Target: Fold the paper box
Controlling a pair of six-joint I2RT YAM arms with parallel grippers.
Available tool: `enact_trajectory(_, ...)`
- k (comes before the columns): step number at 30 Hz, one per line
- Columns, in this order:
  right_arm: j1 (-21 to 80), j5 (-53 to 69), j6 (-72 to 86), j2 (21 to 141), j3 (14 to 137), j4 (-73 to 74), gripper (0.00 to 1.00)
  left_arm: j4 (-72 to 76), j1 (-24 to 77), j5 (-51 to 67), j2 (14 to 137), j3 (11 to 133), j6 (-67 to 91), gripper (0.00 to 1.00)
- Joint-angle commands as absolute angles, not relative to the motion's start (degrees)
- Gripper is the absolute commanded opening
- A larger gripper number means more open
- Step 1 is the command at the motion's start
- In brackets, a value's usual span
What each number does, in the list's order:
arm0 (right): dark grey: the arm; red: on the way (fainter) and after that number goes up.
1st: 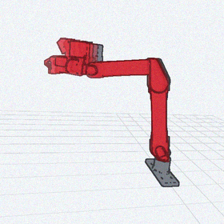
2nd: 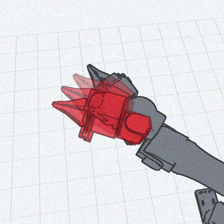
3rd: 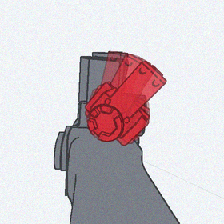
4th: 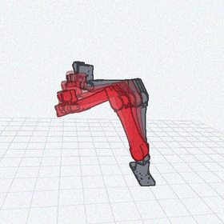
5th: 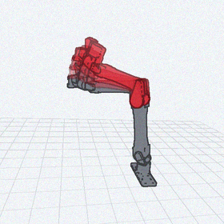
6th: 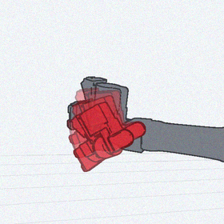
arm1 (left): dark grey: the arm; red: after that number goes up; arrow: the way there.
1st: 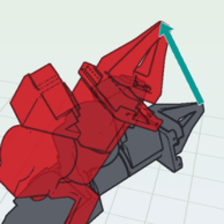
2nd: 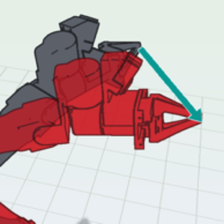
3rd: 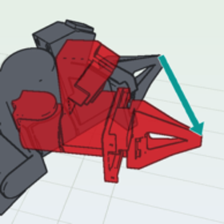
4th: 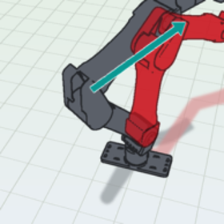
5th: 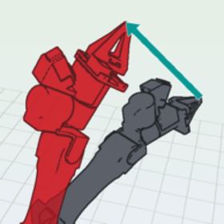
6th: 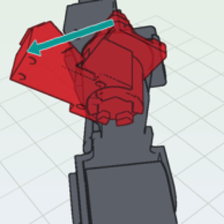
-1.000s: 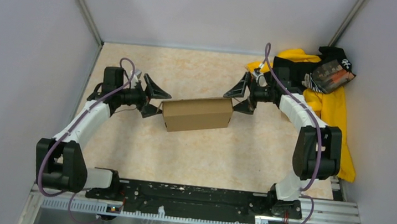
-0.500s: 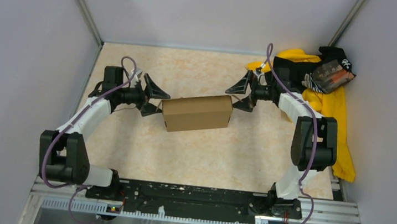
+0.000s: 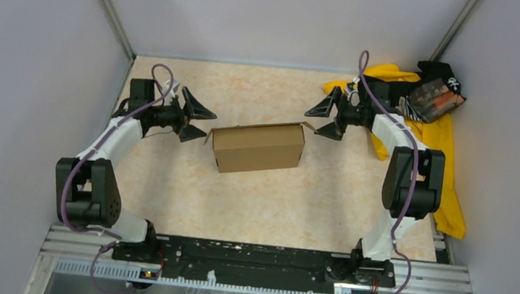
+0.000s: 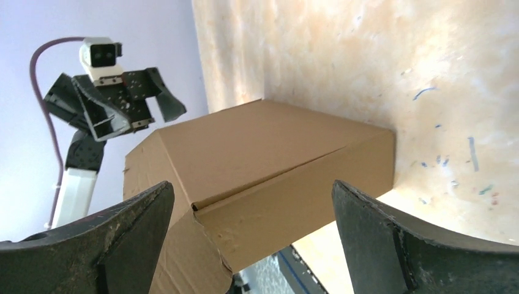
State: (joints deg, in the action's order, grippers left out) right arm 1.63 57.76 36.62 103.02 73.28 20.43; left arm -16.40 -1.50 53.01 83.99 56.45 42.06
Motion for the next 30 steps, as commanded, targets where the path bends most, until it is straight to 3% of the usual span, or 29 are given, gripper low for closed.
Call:
enact_trajectory(1, 0.32, 52.1, 30.99, 102.52, 77.95, 24.42, 0.99, -15.23, -3.02, 53.98, 85.0, 59.46, 39.55, 0.99)
enact_trajectory(9, 0.26, 22.74, 18.89, 88.71, 79.89, 33.95, 0.99, -17.76, -5.72, 50.95, 82.82, 62.13, 35.0, 0.99)
enact_trajectory(17, 0.25, 4.83, 20.76, 63.44, 65.17, 21.94, 0.99, -24.84, -3.31, 29.69, 70.87, 69.57, 26.6, 0.99)
enact_trajectory(23, 0.25, 19.97, 15.56, 58.46, 61.26, 17.14, 0.95, -26.52, 11.3, 3.72, 63.06, 70.55, 20.81, 0.99)
enact_trajectory(30, 12.64, 11.95, 0.55, 59.31, 68.65, 28.98, 0.87, -26.81, 38.05, -31.81, 58.33, 69.45, 12.14, 0.99)
